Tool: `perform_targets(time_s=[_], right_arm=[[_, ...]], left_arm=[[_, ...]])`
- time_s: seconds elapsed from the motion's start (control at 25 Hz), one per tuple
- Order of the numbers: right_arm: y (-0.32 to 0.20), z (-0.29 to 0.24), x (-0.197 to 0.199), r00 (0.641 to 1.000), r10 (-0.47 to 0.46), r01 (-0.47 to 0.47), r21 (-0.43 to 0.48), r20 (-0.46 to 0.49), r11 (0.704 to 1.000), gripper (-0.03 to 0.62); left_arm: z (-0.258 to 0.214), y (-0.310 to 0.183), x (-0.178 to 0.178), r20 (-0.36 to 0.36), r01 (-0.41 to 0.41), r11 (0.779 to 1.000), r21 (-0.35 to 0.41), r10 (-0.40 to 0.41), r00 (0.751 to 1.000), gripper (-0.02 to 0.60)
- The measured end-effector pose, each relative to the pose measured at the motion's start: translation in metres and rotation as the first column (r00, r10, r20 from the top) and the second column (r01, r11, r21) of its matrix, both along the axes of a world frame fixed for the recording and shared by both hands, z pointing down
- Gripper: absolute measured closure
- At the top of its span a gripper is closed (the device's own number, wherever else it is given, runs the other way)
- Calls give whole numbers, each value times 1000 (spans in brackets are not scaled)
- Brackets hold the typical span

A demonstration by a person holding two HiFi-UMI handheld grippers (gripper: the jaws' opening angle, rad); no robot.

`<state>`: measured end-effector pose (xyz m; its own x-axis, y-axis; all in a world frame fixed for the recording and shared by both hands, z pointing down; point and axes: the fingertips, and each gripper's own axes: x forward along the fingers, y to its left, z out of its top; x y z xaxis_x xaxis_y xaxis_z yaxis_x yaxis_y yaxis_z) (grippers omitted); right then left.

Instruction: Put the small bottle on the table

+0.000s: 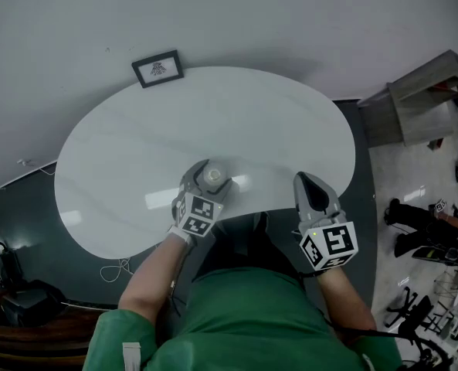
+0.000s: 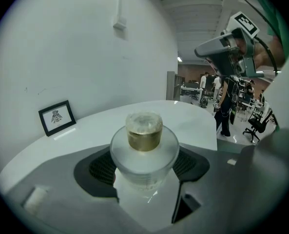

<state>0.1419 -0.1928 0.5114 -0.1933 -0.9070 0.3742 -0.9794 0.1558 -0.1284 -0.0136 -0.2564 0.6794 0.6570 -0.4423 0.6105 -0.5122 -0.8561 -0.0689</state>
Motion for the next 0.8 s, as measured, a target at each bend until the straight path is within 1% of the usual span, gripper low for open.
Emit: perform_targets(time_s=[0.28, 0.56, 0.8], right_arm=[[3, 8, 2, 1000, -4, 4, -29, -4, 1000, 591], [7, 12, 5, 1000, 1, -1, -40, -4, 999, 591], [9, 13, 5, 1000, 2, -3, -48, -5, 999, 591]], left_arm=[[18, -7, 5, 21, 7, 1000, -7, -7, 1000, 238], [26, -10, 10, 23, 7, 1000, -7, -7, 1000, 238], [32, -11, 12, 39, 0, 1000, -3, 0, 999, 238]])
